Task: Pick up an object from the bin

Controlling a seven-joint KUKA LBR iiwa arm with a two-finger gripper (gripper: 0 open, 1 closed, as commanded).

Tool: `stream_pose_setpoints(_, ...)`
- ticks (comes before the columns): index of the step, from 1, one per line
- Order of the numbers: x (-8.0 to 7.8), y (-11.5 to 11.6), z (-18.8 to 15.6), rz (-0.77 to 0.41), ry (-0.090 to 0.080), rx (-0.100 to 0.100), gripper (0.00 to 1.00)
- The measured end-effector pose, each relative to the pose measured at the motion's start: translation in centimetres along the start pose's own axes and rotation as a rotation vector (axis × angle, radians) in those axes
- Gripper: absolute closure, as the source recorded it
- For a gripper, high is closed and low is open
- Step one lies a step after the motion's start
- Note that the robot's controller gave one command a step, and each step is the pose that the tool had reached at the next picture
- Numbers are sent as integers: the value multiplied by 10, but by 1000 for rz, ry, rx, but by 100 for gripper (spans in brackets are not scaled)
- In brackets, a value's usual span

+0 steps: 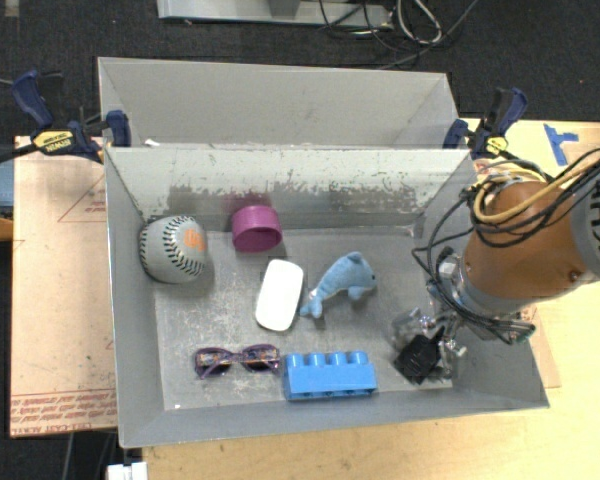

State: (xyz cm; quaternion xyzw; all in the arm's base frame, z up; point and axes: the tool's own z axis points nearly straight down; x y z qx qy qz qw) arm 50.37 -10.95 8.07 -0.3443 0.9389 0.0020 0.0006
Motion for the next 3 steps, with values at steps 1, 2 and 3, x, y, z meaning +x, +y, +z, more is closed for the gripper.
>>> stream_pose_setpoints(1,-1,0,-11,2,-2,2,100)
stream_pose_setpoints(2,0,1,-24,3,1,-3,100)
stream_pose_setpoints(3,-1,1,-42,5,-2,0,100)
